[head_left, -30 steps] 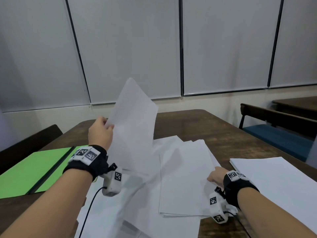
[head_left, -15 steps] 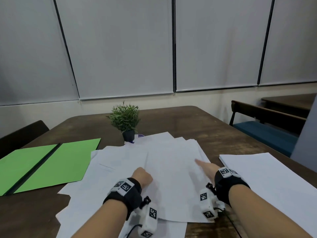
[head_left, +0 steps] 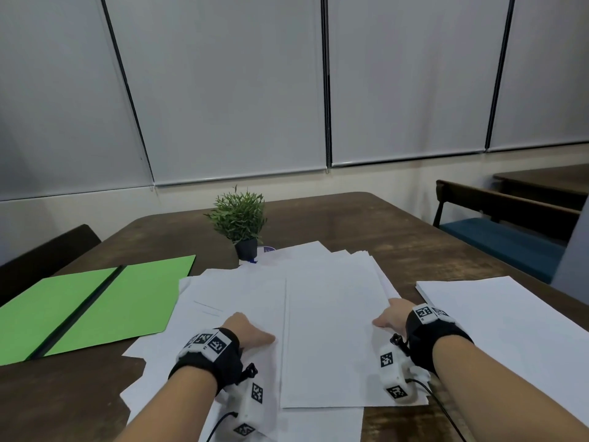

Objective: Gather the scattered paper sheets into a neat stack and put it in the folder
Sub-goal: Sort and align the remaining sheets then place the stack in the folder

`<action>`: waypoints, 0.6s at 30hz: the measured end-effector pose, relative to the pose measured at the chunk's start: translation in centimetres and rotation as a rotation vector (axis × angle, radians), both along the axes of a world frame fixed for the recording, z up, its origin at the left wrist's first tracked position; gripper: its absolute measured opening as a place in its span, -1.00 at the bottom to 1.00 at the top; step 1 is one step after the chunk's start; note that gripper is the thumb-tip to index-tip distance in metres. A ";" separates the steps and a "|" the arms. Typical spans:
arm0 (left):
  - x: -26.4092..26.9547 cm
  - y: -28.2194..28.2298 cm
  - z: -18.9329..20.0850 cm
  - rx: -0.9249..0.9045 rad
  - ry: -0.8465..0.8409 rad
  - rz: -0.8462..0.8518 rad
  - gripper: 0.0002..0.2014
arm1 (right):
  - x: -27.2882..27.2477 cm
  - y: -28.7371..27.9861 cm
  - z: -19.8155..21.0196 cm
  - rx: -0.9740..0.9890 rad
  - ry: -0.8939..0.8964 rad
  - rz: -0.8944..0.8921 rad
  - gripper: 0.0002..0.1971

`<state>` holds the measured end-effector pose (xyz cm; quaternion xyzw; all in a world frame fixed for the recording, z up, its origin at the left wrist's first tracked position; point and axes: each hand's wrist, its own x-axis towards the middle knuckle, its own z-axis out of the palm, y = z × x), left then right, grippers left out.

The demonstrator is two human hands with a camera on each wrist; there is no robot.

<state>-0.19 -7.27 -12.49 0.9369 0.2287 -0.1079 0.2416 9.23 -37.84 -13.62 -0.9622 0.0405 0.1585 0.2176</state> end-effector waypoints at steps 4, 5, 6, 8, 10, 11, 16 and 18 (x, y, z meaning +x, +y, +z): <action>0.0 -0.6 -0.4 0.002 -0.014 -0.074 -0.42 | 0.6 -0.3 -0.8 0.082 -0.004 -0.035 -0.41; 0.1 -0.7 -0.7 0.010 -0.024 -0.100 -0.49 | 0.5 -0.3 -0.7 0.089 0.003 -0.036 -0.41; 0.3 -0.6 -1.0 0.020 -0.031 -0.125 -0.58 | 0.7 -0.4 -0.9 0.089 0.005 -0.033 -0.41; 0.2 -0.4 -0.9 0.065 -0.063 -0.163 -0.74 | 0.7 -0.3 -0.9 0.092 0.005 -0.038 -0.42; 0.2 0.4 -0.7 0.098 -0.125 -0.143 -0.69 | 0.9 -0.3 -1.0 0.093 0.005 -0.041 -0.43; 0.2 1.1 -0.4 0.126 -0.176 -0.106 -0.60 | 0.8 -0.3 -1.1 0.096 0.006 -0.049 -0.45; -0.2 5.4 4.2 0.299 -0.488 0.050 -0.79 | 0.8 -0.2 -0.9 0.092 0.020 -0.056 -0.48; -0.4 6.1 6.7 0.275 -0.641 0.130 -0.86 | 1.0 -0.2 -1.1 0.124 0.044 -0.078 -0.48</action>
